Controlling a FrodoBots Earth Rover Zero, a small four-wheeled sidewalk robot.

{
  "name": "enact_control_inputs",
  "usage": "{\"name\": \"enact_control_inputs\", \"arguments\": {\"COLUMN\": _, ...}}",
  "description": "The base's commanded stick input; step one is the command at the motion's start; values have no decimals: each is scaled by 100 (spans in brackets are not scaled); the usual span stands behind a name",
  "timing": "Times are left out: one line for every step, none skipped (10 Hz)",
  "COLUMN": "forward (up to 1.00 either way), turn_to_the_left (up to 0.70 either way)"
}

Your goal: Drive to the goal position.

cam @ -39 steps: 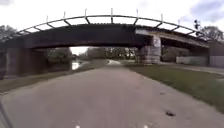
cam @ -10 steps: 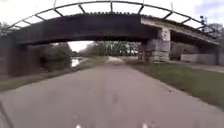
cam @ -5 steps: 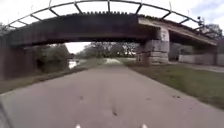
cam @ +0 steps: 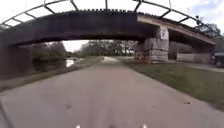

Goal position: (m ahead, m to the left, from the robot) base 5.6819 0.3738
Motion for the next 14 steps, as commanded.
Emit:
{"name": "enact_control_inputs", "arguments": {"forward": 70, "turn_to_the_left": 0}}
{"name": "enact_control_inputs", "arguments": {"forward": 70, "turn_to_the_left": 0}}
{"name": "enact_control_inputs", "arguments": {"forward": 70, "turn_to_the_left": 0}}
{"name": "enact_control_inputs", "arguments": {"forward": 70, "turn_to_the_left": -1}}
{"name": "enact_control_inputs", "arguments": {"forward": 70, "turn_to_the_left": -25}}
{"name": "enact_control_inputs", "arguments": {"forward": 70, "turn_to_the_left": -32}}
{"name": "enact_control_inputs", "arguments": {"forward": 70, "turn_to_the_left": -35}}
{"name": "enact_control_inputs", "arguments": {"forward": 70, "turn_to_the_left": -17}}
{"name": "enact_control_inputs", "arguments": {"forward": 70, "turn_to_the_left": 0}}
{"name": "enact_control_inputs", "arguments": {"forward": 70, "turn_to_the_left": 0}}
{"name": "enact_control_inputs", "arguments": {"forward": 70, "turn_to_the_left": 0}}
{"name": "enact_control_inputs", "arguments": {"forward": 70, "turn_to_the_left": 0}}
{"name": "enact_control_inputs", "arguments": {"forward": 70, "turn_to_the_left": 0}}
{"name": "enact_control_inputs", "arguments": {"forward": 70, "turn_to_the_left": 0}}
